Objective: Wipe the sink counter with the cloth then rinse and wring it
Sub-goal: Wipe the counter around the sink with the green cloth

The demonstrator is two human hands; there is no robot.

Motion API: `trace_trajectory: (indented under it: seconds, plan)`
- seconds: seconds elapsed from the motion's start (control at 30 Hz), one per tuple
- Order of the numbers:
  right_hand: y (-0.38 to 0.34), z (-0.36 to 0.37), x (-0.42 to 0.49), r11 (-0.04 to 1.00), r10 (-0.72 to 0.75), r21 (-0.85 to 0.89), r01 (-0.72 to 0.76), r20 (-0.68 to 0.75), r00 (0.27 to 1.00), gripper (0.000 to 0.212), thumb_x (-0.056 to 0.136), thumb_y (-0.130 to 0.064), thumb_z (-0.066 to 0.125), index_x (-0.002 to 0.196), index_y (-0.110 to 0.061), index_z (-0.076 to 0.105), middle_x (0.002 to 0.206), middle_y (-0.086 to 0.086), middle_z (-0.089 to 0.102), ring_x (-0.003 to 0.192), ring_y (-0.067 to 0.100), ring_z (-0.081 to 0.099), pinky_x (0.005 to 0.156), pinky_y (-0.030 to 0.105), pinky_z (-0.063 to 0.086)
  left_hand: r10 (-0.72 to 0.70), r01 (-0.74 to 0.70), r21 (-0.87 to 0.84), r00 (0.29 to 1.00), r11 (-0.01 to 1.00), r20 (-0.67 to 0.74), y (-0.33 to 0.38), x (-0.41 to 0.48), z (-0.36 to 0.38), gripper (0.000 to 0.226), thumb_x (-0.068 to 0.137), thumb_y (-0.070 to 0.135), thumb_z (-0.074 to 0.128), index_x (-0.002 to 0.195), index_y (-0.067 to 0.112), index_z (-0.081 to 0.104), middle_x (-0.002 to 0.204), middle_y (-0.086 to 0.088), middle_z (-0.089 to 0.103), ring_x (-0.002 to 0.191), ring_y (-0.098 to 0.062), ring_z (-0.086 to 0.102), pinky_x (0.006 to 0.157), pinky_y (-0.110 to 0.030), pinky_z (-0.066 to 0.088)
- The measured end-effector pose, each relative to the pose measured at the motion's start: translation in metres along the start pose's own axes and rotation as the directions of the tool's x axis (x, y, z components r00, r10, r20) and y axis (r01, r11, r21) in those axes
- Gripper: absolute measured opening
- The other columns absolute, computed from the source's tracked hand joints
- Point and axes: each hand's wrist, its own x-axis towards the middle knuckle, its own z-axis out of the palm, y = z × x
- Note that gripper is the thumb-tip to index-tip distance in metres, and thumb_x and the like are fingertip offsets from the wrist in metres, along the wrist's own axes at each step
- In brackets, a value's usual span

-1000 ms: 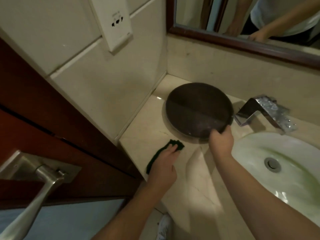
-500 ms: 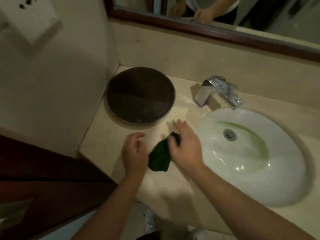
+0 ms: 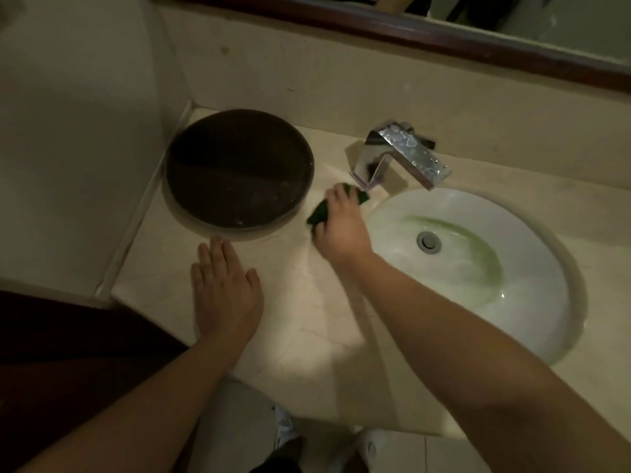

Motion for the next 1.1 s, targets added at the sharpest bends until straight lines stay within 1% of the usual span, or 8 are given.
trace_trajectory:
  seconds: [0.17, 0.3, 0.4, 0.57, 0.7, 0.83, 0.97, 1.1]
  plan:
    - [0.038, -0.014, 0.002, 0.919, 0.299, 0.324, -0.223, -0.207, 0.932, 0.066, 0.078, -0.004, 0.05, 0.142, -0.003, 0.036, 0.15, 0.016, 0.033, 0.136, 0.031, 0.038, 0.115, 0.035, 0.032, -0.004, 0.004, -0.004, 1.0, 1.0, 0.007, 0.0, 0.002, 0.0, 0.068, 0.096, 0.034, 0.027, 0.152, 0.0, 0.009, 0.161, -0.017, 0.009, 0.148, -0.032, 0.008, 0.12, -0.048, 0.013]
    - [0.053, -0.042, 0.034, 0.797, 0.537, 0.408, -0.446, -0.141, 0.832, 0.047, 0.081, -0.004, 0.053, 0.127, -0.004, 0.045, 0.137, 0.016, 0.047, 0.121, 0.032, 0.051, 0.1, 0.036, 0.043, 0.001, -0.001, 0.027, 1.0, 1.0, -0.004, 0.001, 0.003, 0.001, 0.068, 0.096, 0.034, 0.029, 0.151, -0.002, 0.011, 0.16, -0.019, 0.012, 0.148, -0.034, 0.01, 0.12, -0.048, 0.013]
    - [0.049, -0.055, 0.052, 0.836, 0.517, 0.239, -0.495, -0.037, 0.855, 0.047, 0.073, -0.008, 0.07, 0.116, -0.01, 0.053, 0.11, 0.006, 0.056, 0.114, 0.029, 0.056, 0.085, 0.032, 0.046, -0.005, 0.005, 0.041, 1.0, 0.999, -0.005, 0.001, 0.004, 0.001, 0.068, 0.095, 0.034, 0.028, 0.151, -0.002, 0.011, 0.16, -0.019, 0.012, 0.148, -0.034, 0.01, 0.12, -0.048, 0.014]
    - [0.035, -0.058, 0.057, 0.825, 0.529, 0.24, -0.512, -0.009, 0.848, 0.041, 0.07, -0.01, 0.069, 0.106, -0.018, 0.051, 0.107, 0.003, 0.059, 0.11, 0.03, 0.059, 0.08, 0.03, 0.045, -0.02, 0.02, 0.042, 1.0, 0.999, -0.004, 0.002, 0.004, 0.001, 0.069, 0.095, 0.035, 0.027, 0.152, -0.001, 0.01, 0.161, -0.018, 0.011, 0.148, -0.033, 0.01, 0.12, -0.047, 0.014]
    - [0.02, -0.041, 0.022, 0.843, 0.49, 0.3, -0.446, -0.089, 0.867, 0.086, 0.08, -0.012, 0.062, 0.152, -0.015, 0.015, 0.123, 0.014, 0.058, 0.11, 0.035, 0.058, 0.09, 0.04, 0.048, -0.016, 0.016, 0.026, 1.0, 1.0, 0.002, 0.003, 0.003, 0.001, 0.069, 0.095, 0.034, 0.028, 0.152, -0.001, 0.009, 0.161, -0.018, 0.01, 0.148, -0.033, 0.008, 0.12, -0.047, 0.013]
    - [-0.006, -0.005, -0.019, 0.89, 0.221, 0.42, -0.179, -0.053, 0.974, 0.09, 0.083, -0.009, 0.056, 0.153, -0.035, 0.005, 0.121, 0.007, 0.061, 0.095, 0.025, 0.063, 0.085, 0.04, 0.054, -0.006, 0.006, 0.027, 1.0, 1.0, -0.006, 0.003, 0.003, 0.001, 0.069, 0.094, 0.033, 0.028, 0.151, -0.002, 0.011, 0.16, -0.019, 0.012, 0.148, -0.033, 0.01, 0.12, -0.048, 0.014]
    - [0.019, -0.021, -0.008, 0.777, 0.458, 0.581, -0.245, -0.253, 0.852, 0.069, 0.079, 0.002, 0.05, 0.143, -0.019, 0.037, 0.125, 0.009, 0.058, 0.109, 0.025, 0.059, 0.093, 0.028, 0.045, -0.002, 0.002, 0.027, 1.0, 1.0, -0.004, 0.001, 0.004, 0.001, 0.069, 0.095, 0.033, 0.03, 0.151, -0.003, 0.013, 0.16, -0.02, 0.014, 0.147, -0.035, 0.012, 0.119, -0.048, 0.016]
    - [0.047, -0.044, 0.034, 0.652, 0.649, 0.552, -0.519, -0.053, 0.759, 0.069, 0.074, 0.002, 0.06, 0.137, -0.01, 0.036, 0.127, 0.009, 0.055, 0.115, 0.025, 0.054, 0.093, 0.03, 0.041, -0.007, 0.007, 0.048, 1.0, 0.999, 0.002, -0.001, 0.004, 0.001, 0.069, 0.094, 0.034, 0.028, 0.151, -0.003, 0.012, 0.16, -0.02, 0.012, 0.147, -0.035, 0.011, 0.12, -0.047, 0.015]
